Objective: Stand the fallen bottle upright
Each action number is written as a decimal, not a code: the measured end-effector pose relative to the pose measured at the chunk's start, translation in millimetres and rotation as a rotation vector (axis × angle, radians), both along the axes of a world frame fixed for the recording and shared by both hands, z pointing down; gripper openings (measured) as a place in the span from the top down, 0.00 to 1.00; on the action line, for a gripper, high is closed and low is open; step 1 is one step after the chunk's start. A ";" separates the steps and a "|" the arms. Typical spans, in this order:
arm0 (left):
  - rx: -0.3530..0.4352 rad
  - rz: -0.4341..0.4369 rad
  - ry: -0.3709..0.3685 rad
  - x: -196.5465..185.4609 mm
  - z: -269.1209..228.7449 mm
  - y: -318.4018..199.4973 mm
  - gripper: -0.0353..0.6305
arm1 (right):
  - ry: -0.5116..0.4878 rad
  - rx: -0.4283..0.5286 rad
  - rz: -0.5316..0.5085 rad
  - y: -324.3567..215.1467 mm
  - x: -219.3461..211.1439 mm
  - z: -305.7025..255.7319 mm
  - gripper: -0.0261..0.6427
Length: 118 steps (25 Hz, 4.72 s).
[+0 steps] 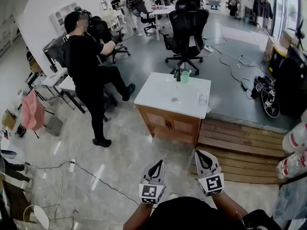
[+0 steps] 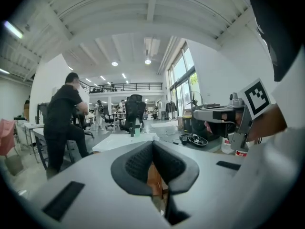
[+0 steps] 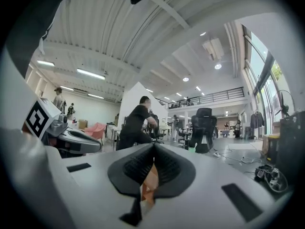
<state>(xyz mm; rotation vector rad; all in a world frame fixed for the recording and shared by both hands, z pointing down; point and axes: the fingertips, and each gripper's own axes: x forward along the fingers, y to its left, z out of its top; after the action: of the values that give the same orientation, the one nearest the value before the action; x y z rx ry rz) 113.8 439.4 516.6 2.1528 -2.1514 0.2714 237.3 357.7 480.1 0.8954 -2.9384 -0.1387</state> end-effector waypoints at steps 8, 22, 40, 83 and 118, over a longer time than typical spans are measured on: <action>0.010 0.035 0.004 -62.1 -1.7 -10.3 0.92 | -0.007 0.002 0.066 -14.3 -51.7 -2.0 0.82; -0.047 0.079 0.010 -125.2 27.7 -69.1 0.92 | 0.021 -0.004 0.125 -86.5 -123.3 18.5 0.10; -0.081 0.073 0.023 -187.3 26.2 -285.6 0.92 | 0.119 0.020 0.053 -289.0 -197.9 29.8 0.07; -0.006 0.353 0.029 -375.7 -1.1 -636.6 0.92 | 0.287 -0.367 0.413 -613.5 -333.5 109.6 0.07; -0.165 0.440 0.072 -333.2 68.4 -713.8 0.92 | 0.681 -1.160 0.661 -697.9 -155.8 297.1 0.44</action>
<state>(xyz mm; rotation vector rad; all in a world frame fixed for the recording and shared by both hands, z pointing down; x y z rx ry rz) -219.3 -274.4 585.0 2.4664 -1.5373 0.3773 81.5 -340.2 777.1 1.1397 -1.5205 0.9492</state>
